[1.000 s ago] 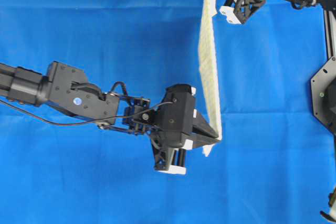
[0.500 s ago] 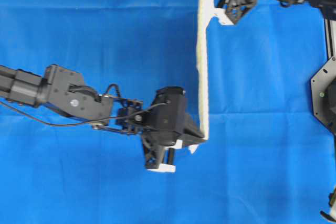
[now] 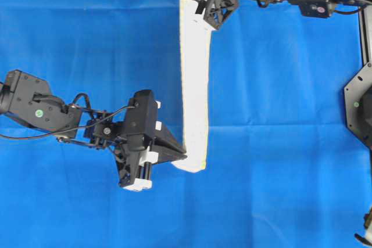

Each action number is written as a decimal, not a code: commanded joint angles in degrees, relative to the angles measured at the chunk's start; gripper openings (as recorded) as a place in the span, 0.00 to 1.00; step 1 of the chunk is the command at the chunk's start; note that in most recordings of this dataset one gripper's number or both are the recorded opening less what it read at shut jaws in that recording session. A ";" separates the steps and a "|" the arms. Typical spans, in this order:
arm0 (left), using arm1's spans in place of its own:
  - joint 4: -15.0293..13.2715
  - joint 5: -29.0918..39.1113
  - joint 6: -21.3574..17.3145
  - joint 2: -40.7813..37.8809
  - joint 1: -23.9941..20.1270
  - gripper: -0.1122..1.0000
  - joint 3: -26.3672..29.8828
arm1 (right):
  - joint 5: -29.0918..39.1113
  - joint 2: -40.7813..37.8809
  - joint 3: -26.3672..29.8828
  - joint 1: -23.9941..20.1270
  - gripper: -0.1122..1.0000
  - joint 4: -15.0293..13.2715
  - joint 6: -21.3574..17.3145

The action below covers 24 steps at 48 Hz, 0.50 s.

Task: Fold the yellow towel.
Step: 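Lay the strip vertically on the table, right end at top, then open both grippers and withdraw from the vertical strip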

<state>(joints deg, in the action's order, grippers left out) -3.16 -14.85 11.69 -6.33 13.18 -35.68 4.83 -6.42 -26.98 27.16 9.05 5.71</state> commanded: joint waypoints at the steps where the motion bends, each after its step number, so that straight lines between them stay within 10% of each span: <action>1: 0.09 -0.62 0.00 1.93 1.05 0.12 0.18 | -0.35 0.53 1.93 -0.09 0.13 -0.09 0.09; 24: 0.00 2.64 0.26 1.49 0.00 0.17 0.97 | 0.70 0.26 1.93 -1.49 0.19 -1.23 0.09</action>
<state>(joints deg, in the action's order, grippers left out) -3.08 -12.04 11.78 -6.15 13.36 -35.86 6.06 -6.94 -26.37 25.93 8.00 5.80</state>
